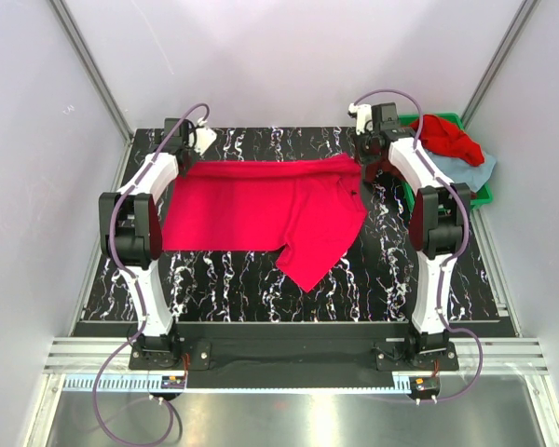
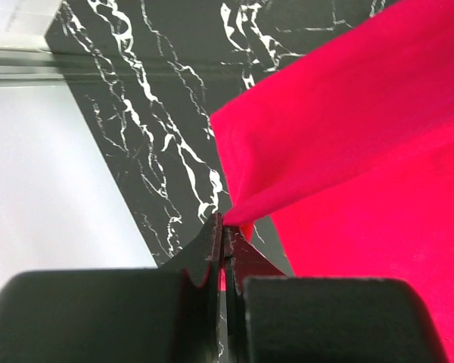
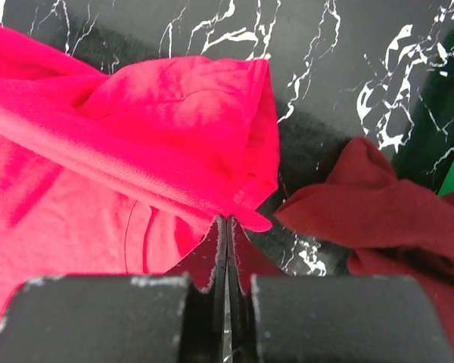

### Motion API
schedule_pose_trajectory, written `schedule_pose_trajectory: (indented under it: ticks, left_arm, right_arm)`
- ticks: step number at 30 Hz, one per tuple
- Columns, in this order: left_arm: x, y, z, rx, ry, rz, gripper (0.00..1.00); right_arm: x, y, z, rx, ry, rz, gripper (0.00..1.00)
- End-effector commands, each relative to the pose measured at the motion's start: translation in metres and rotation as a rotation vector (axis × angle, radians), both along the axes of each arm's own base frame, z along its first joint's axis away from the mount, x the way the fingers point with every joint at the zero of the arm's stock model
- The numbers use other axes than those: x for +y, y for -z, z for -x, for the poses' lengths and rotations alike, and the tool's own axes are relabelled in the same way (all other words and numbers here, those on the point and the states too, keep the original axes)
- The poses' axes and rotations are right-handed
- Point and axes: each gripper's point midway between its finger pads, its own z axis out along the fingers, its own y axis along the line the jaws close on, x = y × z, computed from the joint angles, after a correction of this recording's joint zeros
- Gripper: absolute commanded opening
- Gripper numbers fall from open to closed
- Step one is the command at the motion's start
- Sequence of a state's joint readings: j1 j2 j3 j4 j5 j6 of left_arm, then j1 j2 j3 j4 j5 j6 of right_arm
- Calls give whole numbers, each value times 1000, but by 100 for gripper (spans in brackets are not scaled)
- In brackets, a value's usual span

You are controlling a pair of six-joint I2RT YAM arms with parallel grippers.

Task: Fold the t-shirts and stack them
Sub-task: Flatten the tshirt out

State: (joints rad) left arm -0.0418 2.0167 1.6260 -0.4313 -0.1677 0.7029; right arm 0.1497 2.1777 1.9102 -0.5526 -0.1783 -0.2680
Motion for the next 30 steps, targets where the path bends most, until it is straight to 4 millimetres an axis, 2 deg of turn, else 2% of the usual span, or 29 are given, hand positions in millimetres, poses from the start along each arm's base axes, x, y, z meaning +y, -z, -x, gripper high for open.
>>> schedule_pose_trajectory:
  ticks: [1, 5, 7, 8, 9, 10, 11, 12, 13, 14, 15, 16, 18, 19, 20, 22, 23, 24, 25, 26, 27, 28, 29, 30]
  left_arm:
    - [7, -18, 5, -24, 2, 0, 0]
    - [9, -33, -1, -71, -10, 8, 0]
    - [14, -38, -9, -89, -23, -10, 0]
    - [17, -53, -19, -125, -32, -18, 0]
    - [22, -49, -27, -125, -47, -31, 0]
    - [27, -54, -32, -140, -68, -55, 0]
    - [29, -67, -44, -175, -77, -64, 0]
    - [34, -74, -47, -193, -97, -78, 0]
    - [37, -82, -51, -219, -113, -81, 0]
    - [38, -99, -57, -273, -129, -80, 0]
    - [41, -108, -57, -295, -145, -80, 0]
    - [40, -117, -57, -317, -159, -69, 0]
    - [41, -147, -51, -376, -177, -50, 0]
    - [40, -156, -47, -395, -185, -39, 0]
    - [41, -174, -37, -422, -191, -31, 0]
    - [39, -191, -25, -452, -195, -19, 0]
    - [40, -209, -11, -481, -198, -14, 0]
    - [40, -219, -4, -501, -198, -13, 0]
    - [41, -228, 5, -516, -202, -17, 0]
    - [41, -246, 21, -548, -200, -17, 0]
    - [43, -256, 30, -566, -202, -21, 0]
    - [44, -258, 40, -566, -202, -37, 0]
    - [45, -281, 58, -609, -200, -37, 0]
    - [45, -289, 67, -623, -192, -35, 0]
  right_arm:
    - [3, -53, 8, -84, -8, -21, 0]
    - [2, -71, 1, -140, 7, -22, 0]
    - [0, -91, -15, -210, 9, -5, 0]
    - [-5, -84, -25, -210, 30, 21, 0]
    - [-7, -108, -39, -278, 39, 33, 0]
    - [-10, -116, -48, -310, 60, 42, 0]
    - [-16, -115, -57, -322, 88, 56, 0]
    - [-17, -132, -65, -370, 100, 51, 0]
    - [-18, -142, -71, -408, 109, 49, 0]
    - [-20, -145, -75, -423, 125, 54, 0]
    - [-21, -161, -79, -461, 139, 40, 0]
    - [-20, -166, -80, -472, 143, 33, 0]
    - [-20, -186, -77, -499, 158, 9, 0]
    - [-20, -189, -74, -496, 161, 4, 0]
    - [-26, -207, -67, -523, 190, 4, 0]
    - [-28, -214, -57, -521, 204, -1, 0]
    - [-33, -238, -44, -558, 222, -2, 0]
    - [-36, -235, -37, -547, 228, 12, 0]
    - [-39, -244, -30, -561, 233, 23, 0]
    - [-45, -273, -12, -609, 244, 25, 0]
    - [-49, -271, -3, -604, 242, 52, 0]
    - [-54, -303, 18, -665, 249, 51, 0]
    - [-58, -312, 29, -685, 256, 63, 0]
    - [-61, -312, 38, -684, 251, 81, 0]
